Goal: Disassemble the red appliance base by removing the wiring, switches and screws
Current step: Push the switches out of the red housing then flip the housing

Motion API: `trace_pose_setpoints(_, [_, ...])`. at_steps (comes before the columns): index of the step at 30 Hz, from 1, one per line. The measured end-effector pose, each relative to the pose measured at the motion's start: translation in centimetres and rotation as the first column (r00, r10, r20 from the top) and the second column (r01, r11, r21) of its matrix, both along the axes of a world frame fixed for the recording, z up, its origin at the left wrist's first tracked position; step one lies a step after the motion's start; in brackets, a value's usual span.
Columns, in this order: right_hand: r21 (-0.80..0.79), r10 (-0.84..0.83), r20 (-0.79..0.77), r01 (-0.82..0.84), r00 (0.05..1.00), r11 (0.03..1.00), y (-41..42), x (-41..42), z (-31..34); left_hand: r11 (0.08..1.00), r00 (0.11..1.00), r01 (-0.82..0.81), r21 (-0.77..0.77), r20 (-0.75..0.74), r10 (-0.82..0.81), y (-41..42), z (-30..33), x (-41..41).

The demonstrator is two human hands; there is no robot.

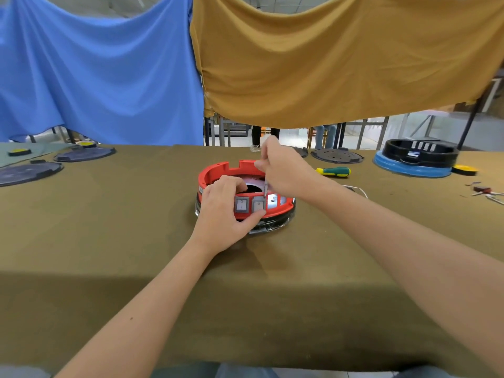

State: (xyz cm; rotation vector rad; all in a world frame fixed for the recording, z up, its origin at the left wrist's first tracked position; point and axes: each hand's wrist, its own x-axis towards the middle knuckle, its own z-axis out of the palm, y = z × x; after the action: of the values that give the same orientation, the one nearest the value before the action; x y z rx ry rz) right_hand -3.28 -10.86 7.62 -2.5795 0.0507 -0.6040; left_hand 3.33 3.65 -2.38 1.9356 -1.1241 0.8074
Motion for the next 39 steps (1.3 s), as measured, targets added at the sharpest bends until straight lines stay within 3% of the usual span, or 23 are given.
trace_pose_setpoints(3, [0.095, 0.064, 0.176, -0.082, 0.982, 0.992, 0.4, -0.6, -0.2, 0.998, 0.999, -0.039, 0.045, -0.011, 0.039, -0.1, -0.3, 0.3])
trace_pose_setpoints(6, [0.091, 0.137, 0.185, -0.156, 0.973, 0.984, 1.2, -0.7, -0.4, 0.996, 0.998, -0.066, 0.06, 0.014, 0.066, -0.1, -0.3, 0.4])
trace_pose_setpoints(15, [-0.229, 0.197, -0.035, -0.2, 0.98, 0.953, 1.1, -0.3, -0.6, 0.988, 0.992, -0.117, 0.1, 0.05, 0.112, -0.1, -0.2, 0.5])
trace_pose_setpoints(29, [-0.365, 0.07, -0.403, -0.23, 0.912, 0.902, 3.1, 1.9, 3.0, 0.989, 0.994, -0.109, 0.103, 0.015, 0.108, 0.1, 0.0, 0.3])
trace_pose_setpoints(36, [-0.336, 0.166, -0.132, -0.202, 0.977, 0.92, 2.0, 0.2, 0.6, 0.984, 0.99, -0.142, 0.104, 0.04, 0.138, 0.0, -0.1, 0.6])
trace_pose_setpoints(39, [-0.338, 0.181, -0.119, -0.211, 0.976, 0.917, 1.8, -0.1, 0.4, 0.984, 0.989, -0.142, 0.104, 0.048, 0.138, 0.0, -0.2, 0.5])
